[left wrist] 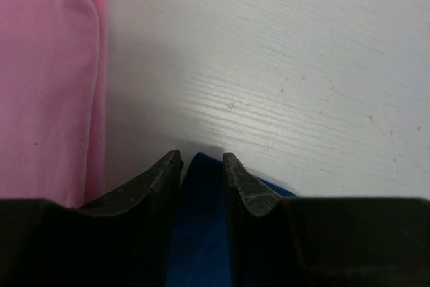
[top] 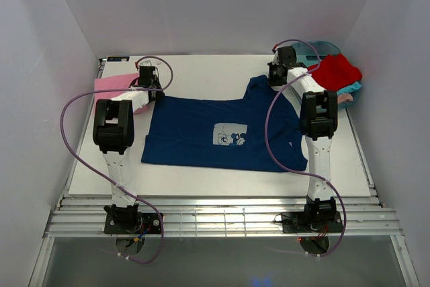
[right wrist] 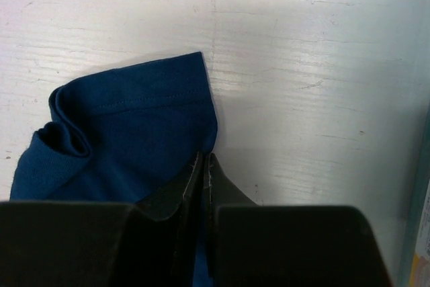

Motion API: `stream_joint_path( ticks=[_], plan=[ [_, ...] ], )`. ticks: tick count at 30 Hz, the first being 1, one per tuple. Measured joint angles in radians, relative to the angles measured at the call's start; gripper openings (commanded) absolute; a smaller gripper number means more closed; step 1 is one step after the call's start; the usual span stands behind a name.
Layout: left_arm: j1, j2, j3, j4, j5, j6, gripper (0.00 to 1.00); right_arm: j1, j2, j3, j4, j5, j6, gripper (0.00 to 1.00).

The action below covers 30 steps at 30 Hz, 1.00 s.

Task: Fold and stack the t-shirts
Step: Grap the side of the flattened tshirt furthest away from the robot with both arms

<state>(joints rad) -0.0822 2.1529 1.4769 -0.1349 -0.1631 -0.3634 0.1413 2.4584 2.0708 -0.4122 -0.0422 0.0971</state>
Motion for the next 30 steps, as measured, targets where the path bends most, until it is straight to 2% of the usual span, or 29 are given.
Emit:
stream_joint_path(
  ticks=[5, 6, 9, 10, 13, 24, 30],
  plan=[
    [0.0, -0.005, -0.009, 0.002, -0.001, 0.0, 0.41, 0.005, -0.003, -0.003, -0.001, 0.001, 0.0, 0.08],
    [0.0, -0.005, -0.01, 0.002, -0.001, 0.0, 0.38, 0.005, -0.005, -0.007, -0.001, 0.0, 0.0, 0.08],
    [0.0, -0.005, -0.01, 0.0, -0.005, -0.004, 0.27, 0.006, -0.007, -0.009, -0.004, 0.001, 0.0, 0.08],
    [0.0, -0.005, -0.01, -0.002, -0.005, -0.004, 0.17, 0.007, -0.008, -0.011, -0.004, 0.001, 0.0, 0.08],
    [0.002, -0.005, -0.009, -0.009, -0.005, -0.006, 0.0, 0.009, -0.014, -0.02, -0.004, 0.001, 0.0, 0.08],
    [0.002, -0.004, 0.005, -0.035, 0.0, -0.005, 0.0, 0.019, -0.048, -0.052, -0.04, 0.006, 0.0, 0.08],
    [0.002, -0.039, -0.033, -0.047, 0.009, -0.015, 0.0, 0.033, -0.178, -0.159, -0.064, 0.017, 0.0, 0.08]
  ],
)
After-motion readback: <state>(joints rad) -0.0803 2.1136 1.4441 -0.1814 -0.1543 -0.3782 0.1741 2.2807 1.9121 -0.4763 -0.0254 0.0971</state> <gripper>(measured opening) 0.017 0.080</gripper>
